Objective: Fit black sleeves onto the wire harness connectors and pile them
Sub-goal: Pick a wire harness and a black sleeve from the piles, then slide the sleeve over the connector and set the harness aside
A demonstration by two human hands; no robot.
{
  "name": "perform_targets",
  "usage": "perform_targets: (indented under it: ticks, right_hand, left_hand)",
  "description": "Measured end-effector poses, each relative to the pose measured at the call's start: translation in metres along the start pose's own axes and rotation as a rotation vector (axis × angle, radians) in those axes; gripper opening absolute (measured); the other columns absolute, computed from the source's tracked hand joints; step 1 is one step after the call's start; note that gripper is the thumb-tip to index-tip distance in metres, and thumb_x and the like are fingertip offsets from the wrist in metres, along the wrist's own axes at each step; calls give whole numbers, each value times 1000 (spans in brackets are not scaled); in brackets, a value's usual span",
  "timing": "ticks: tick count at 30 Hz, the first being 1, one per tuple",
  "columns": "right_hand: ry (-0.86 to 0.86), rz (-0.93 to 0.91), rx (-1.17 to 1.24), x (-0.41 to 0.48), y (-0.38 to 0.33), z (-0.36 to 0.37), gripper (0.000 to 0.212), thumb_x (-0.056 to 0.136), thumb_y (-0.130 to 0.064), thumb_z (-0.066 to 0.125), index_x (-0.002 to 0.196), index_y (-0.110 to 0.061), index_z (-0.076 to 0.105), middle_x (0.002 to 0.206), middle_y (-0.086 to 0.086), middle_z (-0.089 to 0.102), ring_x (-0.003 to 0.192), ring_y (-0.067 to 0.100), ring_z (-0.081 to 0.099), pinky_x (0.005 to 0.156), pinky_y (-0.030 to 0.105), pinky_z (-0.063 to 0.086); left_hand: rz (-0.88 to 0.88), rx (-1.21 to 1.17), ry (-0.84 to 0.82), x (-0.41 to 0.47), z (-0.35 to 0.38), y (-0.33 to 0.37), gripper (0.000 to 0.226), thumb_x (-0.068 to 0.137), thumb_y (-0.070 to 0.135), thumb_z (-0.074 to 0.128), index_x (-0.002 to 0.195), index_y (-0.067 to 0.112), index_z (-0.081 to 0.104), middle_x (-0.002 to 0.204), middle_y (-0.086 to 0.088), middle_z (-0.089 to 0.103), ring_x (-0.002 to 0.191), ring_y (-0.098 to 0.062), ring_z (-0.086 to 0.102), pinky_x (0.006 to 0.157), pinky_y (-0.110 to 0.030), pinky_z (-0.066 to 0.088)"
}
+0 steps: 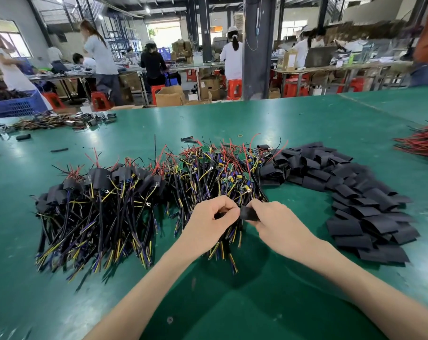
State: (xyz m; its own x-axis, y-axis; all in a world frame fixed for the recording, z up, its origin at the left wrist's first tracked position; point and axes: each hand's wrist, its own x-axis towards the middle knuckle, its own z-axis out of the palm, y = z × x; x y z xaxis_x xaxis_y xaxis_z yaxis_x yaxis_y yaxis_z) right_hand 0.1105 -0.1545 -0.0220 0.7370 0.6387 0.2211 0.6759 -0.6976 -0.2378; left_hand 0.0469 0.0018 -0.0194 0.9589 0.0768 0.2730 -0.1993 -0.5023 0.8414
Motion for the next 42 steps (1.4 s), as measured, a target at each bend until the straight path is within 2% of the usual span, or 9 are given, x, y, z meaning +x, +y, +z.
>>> perform_targets:
  ticks: [5, 8, 13, 18, 25, 31, 34, 38, 42]
  right_hand:
    - [-22, 27, 69, 0, 3, 1, 8, 94, -14, 46, 102, -14, 43, 92, 9, 59, 81, 31, 53, 72, 40, 45]
    - [63, 28, 145, 3, 6, 2, 28, 92, -13, 50, 119, -17, 43, 102, 5, 56, 93, 29, 52, 80, 38, 43]
    - [347, 124, -62, 9, 22, 1, 57, 83, -20, 63, 134, -10, 40, 123, 9, 47, 113, 30, 40, 94, 41, 34]
    - [282, 329, -239, 13, 37, 3, 61, 81, -28, 61, 135, -9, 37, 127, 12, 45, 117, 31, 40, 96, 43, 33]
    - [2, 640, -323, 12, 54, -5, 49, 82, -35, 57, 122, -13, 41, 123, 12, 38, 120, 36, 34, 93, 54, 39]
    - [-229, 794, -277, 9, 68, -21, 47, 91, -28, 40, 136, -15, 33, 146, 17, 19, 135, 44, 11, 92, 79, 18]
    - [-329, 831, -220, 7, 67, -27, 49, 93, -22, 32, 141, -15, 25, 148, 15, 13, 135, 43, 14, 97, 74, 23]
    - [-236, 721, -230, 5, 55, -26, 45, 91, -20, 43, 133, -8, 35, 137, 19, 29, 125, 41, 33, 99, 55, 38]
    - [-121, 493, -211, 6, 53, -22, 33, 85, -12, 51, 116, -6, 42, 117, 16, 44, 110, 35, 49, 87, 37, 42]
  left_hand:
    - [13, 25, 14, 0, 0, -1, 21, 92, 12, 58, 73, 22, 58, 65, 6, 54, 58, -6, 41, 60, -21, 34]
    - [56, 107, 88, 1, -6, 3, 20, 90, 12, 59, 73, 22, 58, 60, 11, 52, 53, -2, 39, 54, -16, 31]
    - [267, 406, 669, 12, -59, 10, 9, 89, 11, 61, 80, 12, 64, 69, 5, 59, 61, -5, 50, 61, -19, 38]
    - [264, 898, 1102, 22, -133, -21, 20, 95, 16, 51, 86, 1, 61, 81, -17, 57, 82, -28, 46, 67, -30, 34]
    - [-168, 982, 814, 15, -135, -59, 14, 86, 5, 58, 77, -3, 66, 80, -25, 61, 91, -40, 48, 71, -48, 45]
    - [-166, 933, 965, 19, -123, -24, 21, 83, 15, 57, 95, 3, 69, 102, -22, 59, 100, -37, 46, 85, -44, 38]
    - [-20, 831, 821, 33, -95, -11, 15, 84, 8, 54, 94, 5, 64, 94, -16, 61, 88, -31, 54, 76, -37, 44]
    - [-337, 882, 407, 60, -60, -29, 18, 91, 9, 46, 102, -2, 55, 98, -21, 62, 88, -36, 60, 70, -34, 47]
    - [-413, 843, 400, 73, -54, -43, 12, 94, 10, 50, 93, -2, 52, 98, -23, 60, 84, -37, 57, 64, -35, 40]
